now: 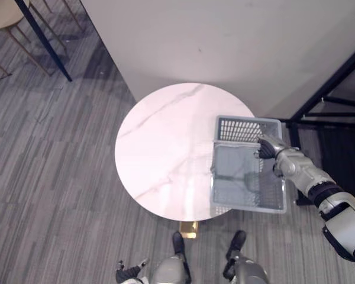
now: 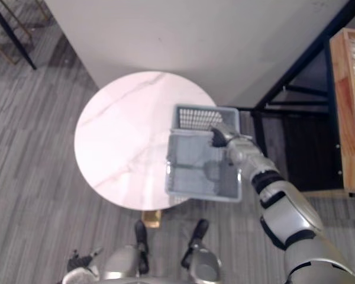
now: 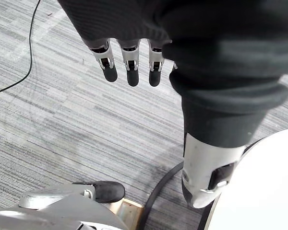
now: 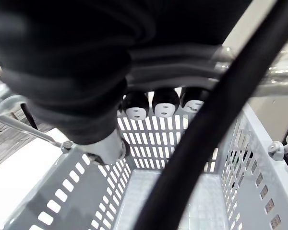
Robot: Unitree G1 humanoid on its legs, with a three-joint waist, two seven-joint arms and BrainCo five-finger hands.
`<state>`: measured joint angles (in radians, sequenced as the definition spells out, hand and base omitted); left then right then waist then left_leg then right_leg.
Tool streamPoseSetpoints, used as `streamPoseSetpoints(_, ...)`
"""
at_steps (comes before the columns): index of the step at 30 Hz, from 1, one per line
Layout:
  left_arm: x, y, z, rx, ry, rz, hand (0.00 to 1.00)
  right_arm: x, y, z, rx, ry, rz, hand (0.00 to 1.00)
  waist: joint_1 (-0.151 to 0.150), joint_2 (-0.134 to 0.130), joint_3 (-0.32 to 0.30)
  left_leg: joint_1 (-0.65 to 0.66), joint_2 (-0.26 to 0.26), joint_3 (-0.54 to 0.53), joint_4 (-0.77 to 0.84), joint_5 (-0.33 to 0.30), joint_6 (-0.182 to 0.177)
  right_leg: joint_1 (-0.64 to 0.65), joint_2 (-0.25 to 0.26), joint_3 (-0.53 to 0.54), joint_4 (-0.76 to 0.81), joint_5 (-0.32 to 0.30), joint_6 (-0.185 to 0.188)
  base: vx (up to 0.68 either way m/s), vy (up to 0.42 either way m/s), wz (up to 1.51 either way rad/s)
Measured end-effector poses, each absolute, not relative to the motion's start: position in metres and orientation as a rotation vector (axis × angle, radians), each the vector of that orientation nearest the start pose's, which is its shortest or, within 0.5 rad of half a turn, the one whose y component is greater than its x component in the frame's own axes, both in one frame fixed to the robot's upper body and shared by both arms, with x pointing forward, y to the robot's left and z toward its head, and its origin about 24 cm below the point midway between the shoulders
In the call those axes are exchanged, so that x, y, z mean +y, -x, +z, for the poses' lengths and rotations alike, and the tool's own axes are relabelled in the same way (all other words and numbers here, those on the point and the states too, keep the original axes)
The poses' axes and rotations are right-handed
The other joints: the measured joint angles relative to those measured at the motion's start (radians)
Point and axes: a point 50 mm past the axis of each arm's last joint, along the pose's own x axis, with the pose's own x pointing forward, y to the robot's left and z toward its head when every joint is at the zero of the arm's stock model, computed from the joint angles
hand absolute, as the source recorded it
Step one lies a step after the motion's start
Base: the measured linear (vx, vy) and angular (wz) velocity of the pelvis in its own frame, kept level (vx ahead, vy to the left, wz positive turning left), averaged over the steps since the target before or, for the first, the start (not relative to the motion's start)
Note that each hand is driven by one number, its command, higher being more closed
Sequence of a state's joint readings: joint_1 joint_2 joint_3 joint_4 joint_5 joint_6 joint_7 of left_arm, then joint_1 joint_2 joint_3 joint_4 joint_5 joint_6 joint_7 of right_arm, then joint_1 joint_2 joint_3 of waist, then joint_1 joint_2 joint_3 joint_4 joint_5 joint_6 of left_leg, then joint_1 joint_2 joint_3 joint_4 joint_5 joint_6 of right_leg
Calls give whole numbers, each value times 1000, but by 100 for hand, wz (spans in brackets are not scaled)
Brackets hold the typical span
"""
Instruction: Pick vegetable in the basket
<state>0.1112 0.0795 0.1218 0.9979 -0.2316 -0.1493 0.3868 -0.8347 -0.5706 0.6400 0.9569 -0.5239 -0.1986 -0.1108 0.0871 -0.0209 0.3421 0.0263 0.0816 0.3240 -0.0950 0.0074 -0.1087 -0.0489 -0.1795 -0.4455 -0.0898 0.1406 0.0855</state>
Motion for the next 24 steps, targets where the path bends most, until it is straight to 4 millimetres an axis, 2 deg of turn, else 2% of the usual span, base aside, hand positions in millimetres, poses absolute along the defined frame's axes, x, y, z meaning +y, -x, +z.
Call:
streamPoseSetpoints(5, 221, -95, -149, 962, -6, 672, 0, -191, -373, 89, -98, 1457, 311, 100, -4, -1, -1, 6, 1, 4, 0, 0, 0, 3, 1, 3, 0, 0, 0, 0, 0, -1)
streamPoseSetpoints(9, 221, -94, -150, 971, -12, 668, 0, -174, -357, 83, -194, 1449, 392, 100, -7, -5, -3, 18, 1, 17, 0, 0, -1, 9, 0, 14, 0, 4, 1, -1, 0, -7)
streamPoseSetpoints(11, 221, -92, -150, 986, -17, 668, 0, -164, -347, 85, -265, 1429, 429, 100, -23, -8, -5, 25, 1, 19, 0, 0, -1, 16, 0, 17, -3, 9, 2, -16, -4, -5)
streamPoseSetpoints(16, 230, -77, -153, 1024, -17, 695, 0, -155, -317, 79, -352, 1383, 520, 100, -54, -47, -46, 30, 2, 25, 0, -1, -1, 19, 3, 27, -8, 10, 4, -21, -10, -4)
streamPoseSetpoints(19, 232, -65, -156, 1077, -61, 677, 0, -164, -297, 69, -333, 1359, 548, 100, -57, -61, -93, 36, 2, 43, 0, -2, -2, 16, 5, 44, -13, 13, 6, -20, -13, -13)
streamPoseSetpoints(24, 232, -56, -159, 1127, -72, 662, 0, -187, -268, 54, -269, 1365, 596, 100, -65, -56, -147, 48, 4, 61, 0, -5, -4, 16, 7, 64, -12, 13, 7, -23, -11, -13)
